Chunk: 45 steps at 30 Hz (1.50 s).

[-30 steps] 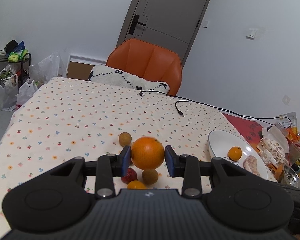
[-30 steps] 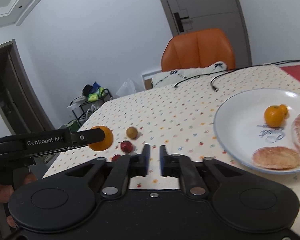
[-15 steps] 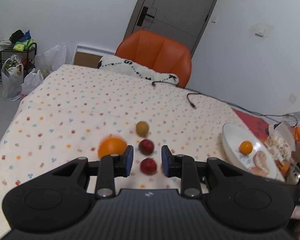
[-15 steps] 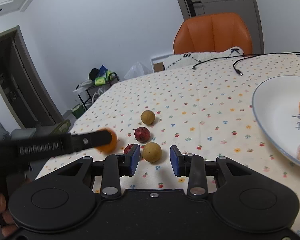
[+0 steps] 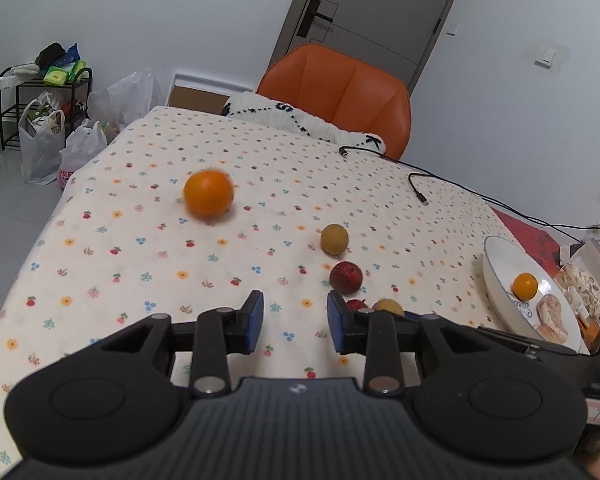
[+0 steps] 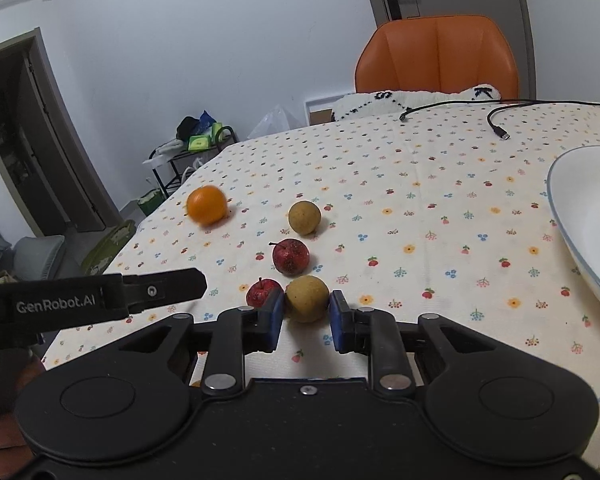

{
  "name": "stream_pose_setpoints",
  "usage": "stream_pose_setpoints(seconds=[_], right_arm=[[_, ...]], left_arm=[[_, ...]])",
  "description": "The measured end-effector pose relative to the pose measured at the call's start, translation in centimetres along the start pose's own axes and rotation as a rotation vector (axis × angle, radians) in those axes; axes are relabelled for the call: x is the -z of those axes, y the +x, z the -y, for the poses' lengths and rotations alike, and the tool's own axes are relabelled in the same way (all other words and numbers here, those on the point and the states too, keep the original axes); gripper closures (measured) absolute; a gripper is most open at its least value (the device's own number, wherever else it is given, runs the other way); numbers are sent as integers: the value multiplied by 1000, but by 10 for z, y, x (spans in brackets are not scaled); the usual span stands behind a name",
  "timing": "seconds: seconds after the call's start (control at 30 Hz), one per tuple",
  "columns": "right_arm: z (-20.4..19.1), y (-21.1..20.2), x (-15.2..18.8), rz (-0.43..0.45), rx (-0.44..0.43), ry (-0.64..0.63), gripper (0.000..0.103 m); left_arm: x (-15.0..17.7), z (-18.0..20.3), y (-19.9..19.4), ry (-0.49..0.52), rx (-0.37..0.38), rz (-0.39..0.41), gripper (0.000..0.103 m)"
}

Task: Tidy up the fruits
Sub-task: 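Grasp the yellow-brown round fruit with the right gripper while the left gripper opens, then grasp the red plum with the left gripper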

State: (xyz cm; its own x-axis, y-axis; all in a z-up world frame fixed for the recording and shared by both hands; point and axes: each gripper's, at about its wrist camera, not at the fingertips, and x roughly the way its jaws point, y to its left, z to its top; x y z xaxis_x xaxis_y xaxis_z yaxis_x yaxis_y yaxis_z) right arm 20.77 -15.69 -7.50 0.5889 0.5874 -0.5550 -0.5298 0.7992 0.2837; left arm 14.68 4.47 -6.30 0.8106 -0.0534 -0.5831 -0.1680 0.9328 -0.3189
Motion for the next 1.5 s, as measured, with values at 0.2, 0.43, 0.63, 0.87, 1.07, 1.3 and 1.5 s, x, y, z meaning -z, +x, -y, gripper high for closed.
stream_pose_setpoints(seconds=[0.2, 0.43, 0.63, 0.87, 1.07, 1.3, 1.5], right_arm=[[3, -6, 0, 15, 15, 8, 80], [12, -15, 1, 24, 29, 18, 80], [21, -28, -1, 44, 46, 22, 80], [33, -44, -5, 79, 69, 30, 80], [46, -59, -7, 121, 82, 55, 80], [64, -80, -10, 167, 104, 77, 80], [88, -99, -10, 203, 145, 119, 80]], left_arm=[[-1, -4, 3, -19, -9, -4, 69], [0, 15, 10, 18, 21, -11, 64], [4, 32, 22, 41, 43, -39, 64], [10, 47, 33, 99, 7, -41, 69], [6, 57, 29, 107, 4, -27, 81], [0, 83, 21, 147, 48, 7, 81], [2, 108, 20, 175, 84, 12, 81]])
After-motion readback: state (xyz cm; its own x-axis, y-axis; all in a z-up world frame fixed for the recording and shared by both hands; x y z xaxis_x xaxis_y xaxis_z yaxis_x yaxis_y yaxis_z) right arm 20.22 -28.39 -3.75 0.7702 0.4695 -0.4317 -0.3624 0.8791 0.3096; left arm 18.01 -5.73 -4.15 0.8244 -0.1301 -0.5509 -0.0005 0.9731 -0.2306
